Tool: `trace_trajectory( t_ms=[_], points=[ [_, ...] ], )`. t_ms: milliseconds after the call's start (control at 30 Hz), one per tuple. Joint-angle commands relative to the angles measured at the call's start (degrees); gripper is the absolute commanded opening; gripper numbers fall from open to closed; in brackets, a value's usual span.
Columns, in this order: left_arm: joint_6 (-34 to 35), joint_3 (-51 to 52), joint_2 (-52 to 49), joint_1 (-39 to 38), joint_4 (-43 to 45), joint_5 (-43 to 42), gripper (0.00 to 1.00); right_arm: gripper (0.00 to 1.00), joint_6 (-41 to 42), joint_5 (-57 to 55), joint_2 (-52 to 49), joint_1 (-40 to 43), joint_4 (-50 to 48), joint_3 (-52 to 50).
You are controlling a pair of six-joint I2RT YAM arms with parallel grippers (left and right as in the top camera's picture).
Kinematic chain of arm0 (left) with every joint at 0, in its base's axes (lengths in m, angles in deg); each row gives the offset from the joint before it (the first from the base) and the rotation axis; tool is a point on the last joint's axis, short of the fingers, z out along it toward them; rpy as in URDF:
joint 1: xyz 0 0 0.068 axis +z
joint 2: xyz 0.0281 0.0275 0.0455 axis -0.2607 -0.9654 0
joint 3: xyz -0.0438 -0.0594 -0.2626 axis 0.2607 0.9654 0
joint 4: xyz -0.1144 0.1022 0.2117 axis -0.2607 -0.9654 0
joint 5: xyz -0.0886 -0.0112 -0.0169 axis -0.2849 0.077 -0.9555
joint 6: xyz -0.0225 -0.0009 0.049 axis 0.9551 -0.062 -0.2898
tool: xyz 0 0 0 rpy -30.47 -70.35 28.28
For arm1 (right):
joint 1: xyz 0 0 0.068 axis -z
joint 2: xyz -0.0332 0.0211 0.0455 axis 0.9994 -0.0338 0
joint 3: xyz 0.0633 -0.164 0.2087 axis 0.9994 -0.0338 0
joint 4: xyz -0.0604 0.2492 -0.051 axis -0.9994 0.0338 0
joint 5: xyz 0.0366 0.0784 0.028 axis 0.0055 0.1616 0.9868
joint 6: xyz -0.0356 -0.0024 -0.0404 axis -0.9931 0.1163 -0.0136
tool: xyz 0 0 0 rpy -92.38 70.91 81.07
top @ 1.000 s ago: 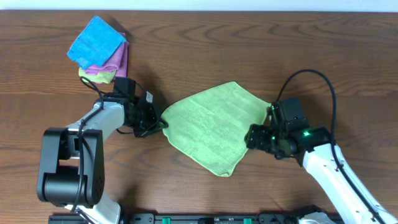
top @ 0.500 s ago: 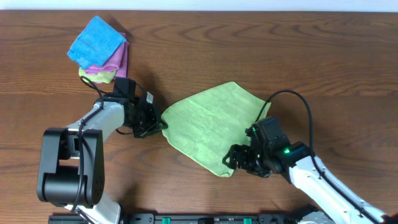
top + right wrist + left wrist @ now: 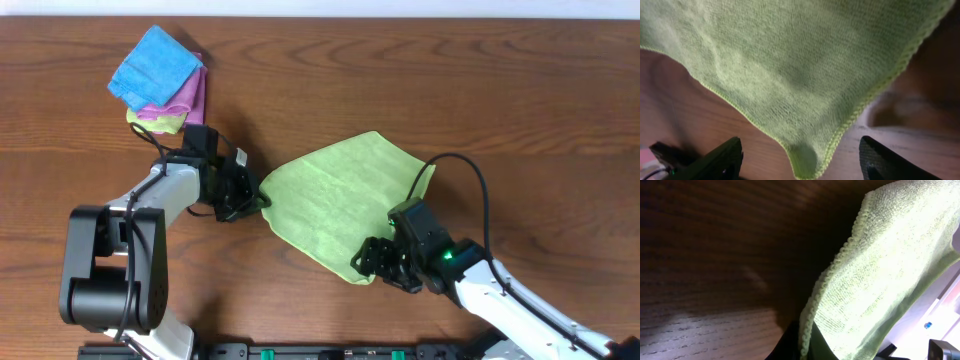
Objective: Fold the cloth
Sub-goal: 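Grasp the cloth's lower right corner with the right gripper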
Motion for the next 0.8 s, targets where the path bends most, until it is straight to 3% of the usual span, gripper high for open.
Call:
trace_trajectory(
  t_ms=[0,267,400,467,567,600,767],
  points=[
    [-1.01,-0.42,1.03,0.04,-0.22,-0.63,0.06,0.73,2.45,-1.53,-0.24,-0.59,-1.20,-1.14],
    [-1.01,-0.42,1.03,0.04,-0.22,-0.66,0.06,0.68,3.37,-1.33,-3.76,-0.59,-4.72,-1.84],
    [-1.01,-0.42,1.03,0.04,-0.17,-1.70,0.06,0.54,3.37,-1.03,-4.11,-0.59,-5.07,-1.84],
    [-1.01,-0.42,1.03,0.04,-0.17,-1.70,0.06,0.40,3.34,-1.01,-4.11,-0.66,-5.22,-1.84],
    [-1.01,-0.42,1.03,0.04,-0.17,-1.73,0.06,0.05,3.32,-1.05,-4.11,-1.88,-5.64,-1.84],
    [-1.01,-0.42,1.03,0.04,-0.17,-1.75,0.06,0.01,3.32,-1.09,-4.11,-2.45,-5.97,-1.84],
    [-1.05,-0.42,1.03,0.04,0.13,-3.32,0.06,0.01,2.12,-2.21,-3.89,-2.54,-9.27,-1.33]
  ],
)
